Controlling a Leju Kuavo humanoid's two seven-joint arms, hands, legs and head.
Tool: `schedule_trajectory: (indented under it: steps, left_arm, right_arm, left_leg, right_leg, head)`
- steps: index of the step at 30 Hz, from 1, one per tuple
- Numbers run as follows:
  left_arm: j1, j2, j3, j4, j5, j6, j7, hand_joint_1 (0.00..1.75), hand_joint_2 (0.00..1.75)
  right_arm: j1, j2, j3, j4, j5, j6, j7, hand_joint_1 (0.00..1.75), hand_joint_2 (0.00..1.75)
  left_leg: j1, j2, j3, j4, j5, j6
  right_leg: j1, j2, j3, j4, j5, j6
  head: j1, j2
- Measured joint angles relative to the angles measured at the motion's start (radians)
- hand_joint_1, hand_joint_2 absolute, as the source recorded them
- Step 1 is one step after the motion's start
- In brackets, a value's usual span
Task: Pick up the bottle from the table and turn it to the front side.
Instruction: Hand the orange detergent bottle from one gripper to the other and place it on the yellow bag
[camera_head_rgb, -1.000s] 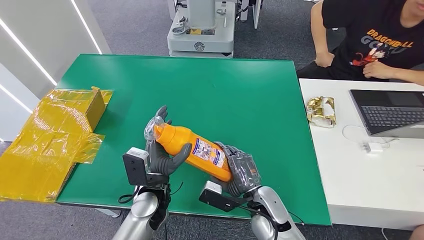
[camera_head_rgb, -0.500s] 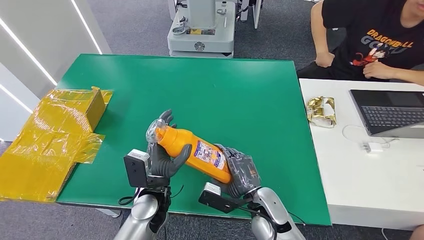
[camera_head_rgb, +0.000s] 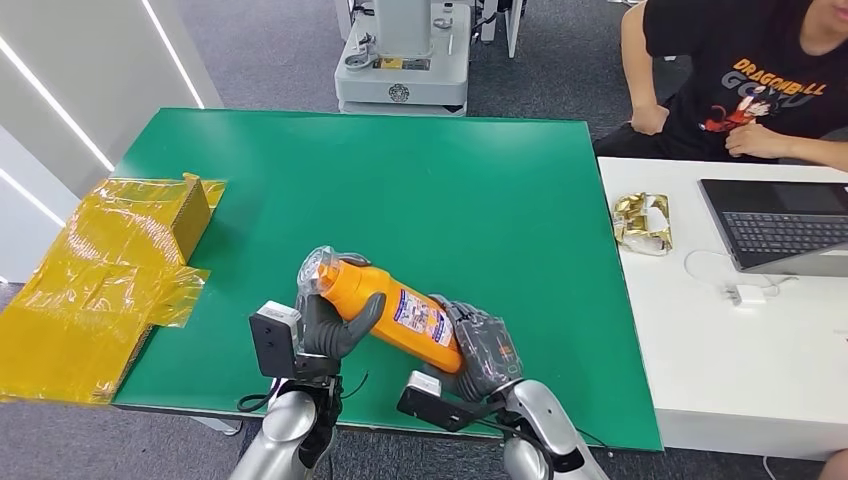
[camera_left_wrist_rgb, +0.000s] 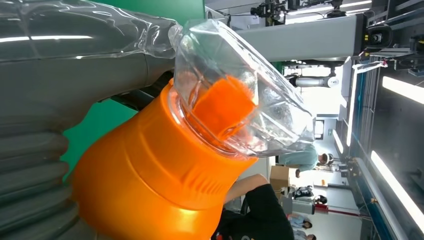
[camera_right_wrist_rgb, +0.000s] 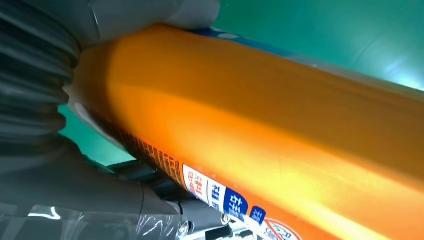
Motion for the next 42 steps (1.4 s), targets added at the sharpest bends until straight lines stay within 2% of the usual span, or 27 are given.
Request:
schedule_trajectory:
  steps: [29, 30, 31, 33, 34, 35, 42]
  left_arm:
    - [-0.004, -0.008, 0.000, 0.000, -0.002, -0.014, -0.007, 1.75, 1.75]
    - [-0.004, -0.008, 0.000, 0.000, -0.002, -0.015, -0.007, 1.75, 1.75]
    - [-0.005, -0.008, 0.000, 0.000, -0.002, -0.015, -0.008, 1.75, 1.75]
    - [-0.007, -0.008, 0.000, 0.000, -0.001, -0.015, -0.010, 1.75, 1.75]
    - [-0.008, -0.008, 0.000, 0.000, 0.000, -0.014, -0.011, 1.75, 1.75]
    - [-0.010, -0.008, 0.000, 0.000, 0.000, -0.013, -0.011, 1.75, 1.75]
    - [-0.021, -0.006, 0.000, 0.002, 0.003, 0.008, -0.012, 1.75, 1.75]
  right_arm:
    - [0.050, 0.006, -0.020, -0.066, 0.036, -0.056, -0.006, 1.74, 1.75]
    - [0.052, 0.006, -0.020, -0.068, 0.035, -0.056, -0.006, 1.64, 1.75]
    - [0.054, 0.006, -0.020, -0.070, 0.034, -0.056, -0.007, 1.37, 1.75]
    - [0.056, 0.006, -0.020, -0.074, 0.033, -0.057, -0.009, 0.51, 1.75]
    - [0.057, 0.007, -0.019, -0.076, 0.032, -0.057, -0.011, 0.17, 1.75]
    - [0.058, 0.008, -0.018, -0.079, 0.032, -0.057, -0.014, 0.00, 1.75]
    - [0.064, 0.023, 0.001, -0.096, 0.024, -0.062, -0.029, 0.00, 1.75]
  left_leg:
    - [0.000, 0.000, 0.000, 0.000, 0.000, 0.000]
    - [0.000, 0.000, 0.000, 0.000, 0.000, 0.000]
    - [0.000, 0.000, 0.000, 0.000, 0.000, 0.000]
    - [0.000, 0.000, 0.000, 0.000, 0.000, 0.000]
    - [0.000, 0.000, 0.000, 0.000, 0.000, 0.000]
    - [0.000, 0.000, 0.000, 0.000, 0.000, 0.000]
    - [0.000, 0.000, 0.000, 0.000, 0.000, 0.000]
  right_leg:
    - [0.000, 0.000, 0.000, 0.000, 0.000, 0.000]
    - [0.000, 0.000, 0.000, 0.000, 0.000, 0.000]
    - [0.000, 0.000, 0.000, 0.000, 0.000, 0.000]
    - [0.000, 0.000, 0.000, 0.000, 0.000, 0.000]
    - [0.000, 0.000, 0.000, 0.000, 0.000, 0.000]
    - [0.000, 0.000, 0.000, 0.000, 0.000, 0.000]
    - [0.000, 0.000, 0.000, 0.000, 0.000, 0.000]
  head:
    - [0.000, 0.000]
    - [0.000, 0.000]
    - [0.000, 0.000]
    - [0.000, 0.000]
    - [0.000, 0.000]
    - [0.000, 0.000]
    - [0.000, 0.000]
